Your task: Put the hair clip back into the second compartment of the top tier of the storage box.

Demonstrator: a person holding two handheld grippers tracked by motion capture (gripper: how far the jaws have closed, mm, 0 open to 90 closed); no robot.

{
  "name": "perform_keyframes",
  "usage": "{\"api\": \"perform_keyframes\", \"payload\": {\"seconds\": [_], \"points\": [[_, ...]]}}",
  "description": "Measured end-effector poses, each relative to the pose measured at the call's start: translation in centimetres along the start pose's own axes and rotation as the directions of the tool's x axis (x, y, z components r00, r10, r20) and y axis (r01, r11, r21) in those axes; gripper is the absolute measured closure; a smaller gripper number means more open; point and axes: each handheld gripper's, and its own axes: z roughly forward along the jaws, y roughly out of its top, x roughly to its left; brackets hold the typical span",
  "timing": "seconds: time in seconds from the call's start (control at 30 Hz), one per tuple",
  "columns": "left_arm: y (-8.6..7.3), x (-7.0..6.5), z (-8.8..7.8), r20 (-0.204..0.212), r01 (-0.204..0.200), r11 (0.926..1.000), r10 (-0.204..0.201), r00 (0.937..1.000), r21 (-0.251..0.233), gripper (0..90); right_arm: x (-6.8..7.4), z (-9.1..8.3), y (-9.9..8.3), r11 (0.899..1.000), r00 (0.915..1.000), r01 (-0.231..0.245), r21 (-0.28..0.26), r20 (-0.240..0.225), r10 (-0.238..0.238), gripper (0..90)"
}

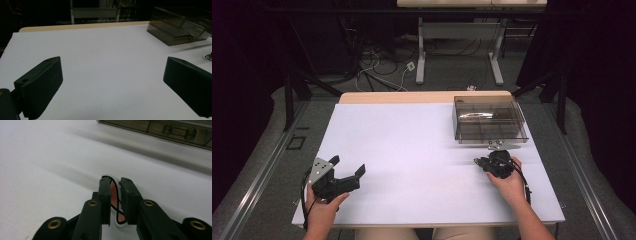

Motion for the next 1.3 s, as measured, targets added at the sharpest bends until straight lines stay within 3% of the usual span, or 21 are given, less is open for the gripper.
{"api": "perform_keyframes", "payload": {"seconds": [0.33, 0.7, 1.3], "points": [[0.0, 0.0, 0.0, -0.002, 0.001, 1.0000, -0.001, 1.0000, -0.001, 2.5, 0.6, -0.5, 0.1, 0.999, 0.9995, 0.031, -0.008, -0.004, -0.031, 87.5], [0.0, 0.0, 0.0, -0.001, -0.001, 1.0000, 0.001, 1.0000, 0.000, 2.6, 0.8, -0.8, 0.2, 1.000, 0.9998, 0.018, -0.004, -0.011, -0.018, 87.9], [0.0, 0.0, 0.0, 0.001, 0.000, 1.0000, 0.000, 1.0000, 0.002, 2.8, 1.5, -1.9, 0.4, 0.999, 0.9984, -0.010, -0.050, -0.056, 0.007, 87.9]]}}
